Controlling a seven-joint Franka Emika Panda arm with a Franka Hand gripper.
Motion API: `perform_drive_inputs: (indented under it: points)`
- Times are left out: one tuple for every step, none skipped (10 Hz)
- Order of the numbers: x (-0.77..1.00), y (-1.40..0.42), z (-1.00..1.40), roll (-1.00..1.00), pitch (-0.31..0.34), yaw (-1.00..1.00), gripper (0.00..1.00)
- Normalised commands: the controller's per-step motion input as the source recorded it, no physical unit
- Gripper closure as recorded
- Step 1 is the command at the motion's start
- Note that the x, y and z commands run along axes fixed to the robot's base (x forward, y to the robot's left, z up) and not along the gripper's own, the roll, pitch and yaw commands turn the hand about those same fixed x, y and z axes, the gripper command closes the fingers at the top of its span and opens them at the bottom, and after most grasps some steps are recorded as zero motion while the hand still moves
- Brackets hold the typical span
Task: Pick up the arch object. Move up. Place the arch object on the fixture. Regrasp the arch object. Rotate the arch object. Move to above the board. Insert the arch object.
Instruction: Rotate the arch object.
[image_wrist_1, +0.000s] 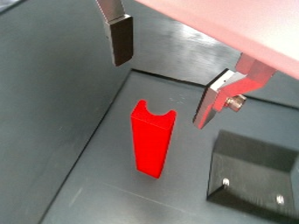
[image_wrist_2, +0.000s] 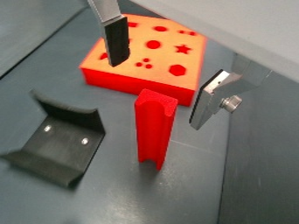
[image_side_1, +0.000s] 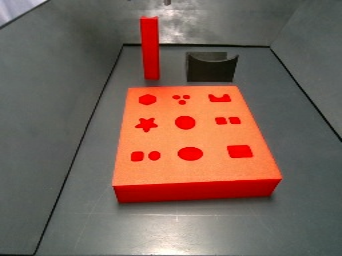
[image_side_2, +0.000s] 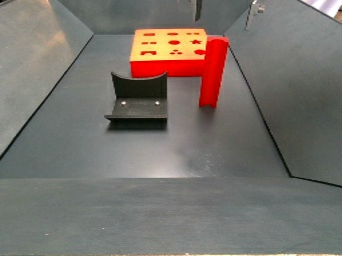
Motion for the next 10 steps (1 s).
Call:
perform_drive_inputs:
  points:
    - [0.03, 0.01, -0.02, 0.00, 0.041, 1.00, 0.00]
    - [0.03, 0.01, -0.02, 0.00, 0.051, 1.00, 0.00]
    - [0.03, 0.01, -0.02, 0.00, 0.061, 1.00, 0.00]
    - [0.03, 0.01, -0.02, -0.01, 0.071, 1.00, 0.00]
    - [0.03, 0.01, -0.01, -0.01, 0.070, 0.65, 0.00]
    - [0.04, 0.01, -0.01, -0.01, 0.069, 0.37, 0.00]
    - [0.04, 0.01, -0.01, -0.01, 0.068, 0.22, 0.00]
    - [0.00, 0.00, -1.00, 0.00, 0.068, 0.12, 0.00]
    - [0.02, 0.00, -1.00, 0.00, 0.047, 0.08, 0.00]
    - [0.03, 0.00, -1.00, 0.00, 0.009, 0.06, 0.00]
